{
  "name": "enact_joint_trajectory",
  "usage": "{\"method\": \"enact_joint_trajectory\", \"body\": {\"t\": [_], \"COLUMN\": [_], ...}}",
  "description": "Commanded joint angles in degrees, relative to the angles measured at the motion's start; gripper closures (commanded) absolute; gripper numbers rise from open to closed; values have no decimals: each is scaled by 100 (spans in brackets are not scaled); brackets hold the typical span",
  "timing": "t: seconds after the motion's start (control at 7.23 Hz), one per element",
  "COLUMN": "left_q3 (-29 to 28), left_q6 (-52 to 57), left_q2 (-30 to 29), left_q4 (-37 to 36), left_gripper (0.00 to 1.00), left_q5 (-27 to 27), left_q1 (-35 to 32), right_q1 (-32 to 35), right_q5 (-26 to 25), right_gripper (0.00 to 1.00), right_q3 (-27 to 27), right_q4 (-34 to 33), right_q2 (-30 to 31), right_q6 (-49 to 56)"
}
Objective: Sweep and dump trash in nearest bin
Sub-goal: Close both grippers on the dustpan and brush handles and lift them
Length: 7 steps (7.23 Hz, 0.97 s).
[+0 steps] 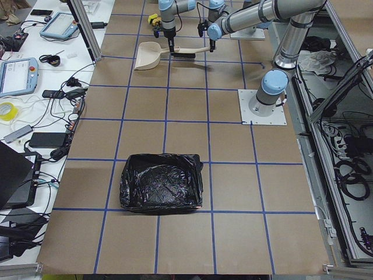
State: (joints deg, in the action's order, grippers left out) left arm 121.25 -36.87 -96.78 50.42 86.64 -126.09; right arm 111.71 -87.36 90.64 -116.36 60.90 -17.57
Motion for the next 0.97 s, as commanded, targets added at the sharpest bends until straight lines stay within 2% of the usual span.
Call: {"method": "enact_joint_trajectory", "body": {"t": [0.0, 0.14, 0.42, 0.55, 0.83], "left_q3": [-31, -31, -23, -23, -31], "left_q6": [178, 250, 181, 111, -21], "left_q2": [89, 106, 176, 229, 430], "left_q4": [160, 361, 617, 697, 1099], "left_gripper": [100, 100, 100, 100, 100], "left_q5": [579, 608, 609, 609, 609], "left_q1": [23, 32, 32, 23, 23], "right_q1": [8, 8, 8, 8, 8], "right_q5": [0, 0, 0, 0, 0], "right_gripper": [41, 45, 62, 63, 73], "right_q3": [-3, -3, -3, -12, -12], "right_q4": [-27, -35, -44, -53, -44], "right_q2": [1, 1, 1, 1, 1], "right_q6": [-18, -36, -299, -299, -308]}}
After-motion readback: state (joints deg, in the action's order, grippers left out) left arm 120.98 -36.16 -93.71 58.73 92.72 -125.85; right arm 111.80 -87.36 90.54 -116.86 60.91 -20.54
